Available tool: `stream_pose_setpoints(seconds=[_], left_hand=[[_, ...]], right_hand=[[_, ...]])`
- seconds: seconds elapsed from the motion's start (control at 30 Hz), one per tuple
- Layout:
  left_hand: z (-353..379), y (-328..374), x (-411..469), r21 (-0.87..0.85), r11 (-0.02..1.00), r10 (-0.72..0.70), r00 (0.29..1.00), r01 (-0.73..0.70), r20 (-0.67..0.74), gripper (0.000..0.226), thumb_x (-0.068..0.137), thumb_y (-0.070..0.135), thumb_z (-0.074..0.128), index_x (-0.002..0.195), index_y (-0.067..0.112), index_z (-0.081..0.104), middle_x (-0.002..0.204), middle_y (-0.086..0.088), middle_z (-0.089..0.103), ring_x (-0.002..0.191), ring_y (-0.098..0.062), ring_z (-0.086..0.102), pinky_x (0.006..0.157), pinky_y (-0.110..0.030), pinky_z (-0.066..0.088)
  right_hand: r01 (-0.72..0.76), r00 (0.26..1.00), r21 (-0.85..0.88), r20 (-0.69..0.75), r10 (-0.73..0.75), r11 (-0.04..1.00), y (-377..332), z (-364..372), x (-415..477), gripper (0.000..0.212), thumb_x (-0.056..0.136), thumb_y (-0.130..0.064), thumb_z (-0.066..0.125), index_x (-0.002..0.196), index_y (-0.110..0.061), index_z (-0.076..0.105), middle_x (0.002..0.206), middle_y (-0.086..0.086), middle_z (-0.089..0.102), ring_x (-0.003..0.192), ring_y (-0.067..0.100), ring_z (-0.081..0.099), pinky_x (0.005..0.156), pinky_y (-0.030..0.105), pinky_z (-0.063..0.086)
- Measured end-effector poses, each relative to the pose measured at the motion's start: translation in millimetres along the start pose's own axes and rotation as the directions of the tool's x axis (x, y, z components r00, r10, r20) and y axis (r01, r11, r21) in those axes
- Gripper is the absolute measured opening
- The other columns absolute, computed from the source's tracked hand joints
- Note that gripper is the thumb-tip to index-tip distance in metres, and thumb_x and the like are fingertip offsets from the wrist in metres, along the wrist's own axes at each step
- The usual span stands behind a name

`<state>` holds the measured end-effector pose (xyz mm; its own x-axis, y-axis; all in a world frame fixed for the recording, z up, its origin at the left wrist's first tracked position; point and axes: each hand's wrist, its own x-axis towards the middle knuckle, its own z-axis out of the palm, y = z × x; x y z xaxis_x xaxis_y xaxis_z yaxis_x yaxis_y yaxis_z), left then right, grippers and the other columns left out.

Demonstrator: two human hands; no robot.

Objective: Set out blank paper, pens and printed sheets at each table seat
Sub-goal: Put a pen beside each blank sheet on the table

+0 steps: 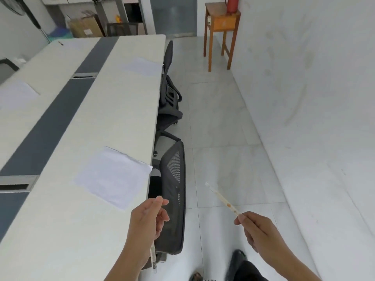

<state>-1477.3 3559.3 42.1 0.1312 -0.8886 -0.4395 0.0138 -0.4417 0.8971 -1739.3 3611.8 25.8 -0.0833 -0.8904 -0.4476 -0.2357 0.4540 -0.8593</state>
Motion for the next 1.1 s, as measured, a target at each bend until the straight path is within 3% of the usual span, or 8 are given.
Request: stream_pose_setpoints(seconds=[0.33, 0.57, 0.9, 1.0, 1.1], left_hand=[[25.9, 25.5, 101.6, -0.169, 0.983, -0.128, 0.933, 0.074, -0.335, 0.026, 0.098, 0.018, 0.051, 0.090, 0.001, 0.068, 0.053, -0.009, 0.056, 0.037, -0.014, 0.036, 0.037, -0.014, 0.020], [64.4, 59.9, 148.8, -0.267, 0.964, -0.150, 0.849, 0.012, -0.506, 0.026, 0.097, 0.020, 0.052, 0.087, 0.004, 0.069, 0.058, -0.010, 0.056, 0.042, -0.016, 0.034, 0.039, -0.018, 0.019], [39.1, 49.9, 145.1, -0.416, 0.909, -0.308, 0.625, -0.029, -0.717, 0.026, 0.096, 0.018, 0.053, 0.084, 0.001, 0.069, 0.054, -0.011, 0.056, 0.036, -0.015, 0.032, 0.041, -0.015, 0.018], [21.9, 49.0, 153.4, -0.451, 0.891, -0.339, 0.578, -0.057, -0.743, 0.026, 0.096, 0.019, 0.053, 0.086, 0.001, 0.068, 0.054, -0.011, 0.056, 0.037, -0.015, 0.033, 0.042, -0.015, 0.018], [5.2, 52.2, 166.0, -0.472, 0.878, -0.350, 0.565, -0.082, -0.747, 0.026, 0.097, 0.018, 0.052, 0.087, 0.000, 0.068, 0.054, -0.010, 0.056, 0.037, -0.015, 0.034, 0.040, -0.013, 0.019]], right_hand=[[0.048, 0.963, -0.147, 0.270, -0.007, 0.988, -63.1, -30.4, 204.2, 0.026, 0.100, -0.011, 0.048, 0.083, -0.003, 0.066, 0.046, -0.002, 0.036, 0.039, 0.010, 0.029, 0.040, 0.020, 0.025], [0.190, 0.870, -0.283, 0.492, -0.027, 0.940, -132.4, -29.2, 343.5, 0.029, 0.101, -0.018, 0.046, 0.086, -0.004, 0.066, 0.051, -0.003, 0.037, 0.044, 0.009, 0.030, 0.042, 0.018, 0.026], [0.475, 0.703, -0.388, 0.707, -0.076, 0.790, -199.4, 115.7, 464.8, 0.032, 0.099, -0.023, 0.049, 0.081, -0.003, 0.066, 0.050, -0.006, 0.045, 0.047, 0.013, 0.040, 0.050, 0.030, 0.031], [0.581, 0.666, -0.441, 0.741, -0.088, 0.684, -211.0, 177.5, 481.4, 0.034, 0.097, -0.028, 0.048, 0.073, -0.006, 0.060, 0.059, 0.001, 0.057, 0.053, 0.018, 0.049, 0.054, 0.034, 0.038], [0.635, 0.653, -0.487, 0.753, -0.080, 0.600, -214.2, 231.7, 492.9, 0.036, 0.097, -0.032, 0.043, 0.082, -0.004, 0.061, 0.076, 0.008, 0.067, 0.067, 0.028, 0.059, 0.061, 0.035, 0.044]])
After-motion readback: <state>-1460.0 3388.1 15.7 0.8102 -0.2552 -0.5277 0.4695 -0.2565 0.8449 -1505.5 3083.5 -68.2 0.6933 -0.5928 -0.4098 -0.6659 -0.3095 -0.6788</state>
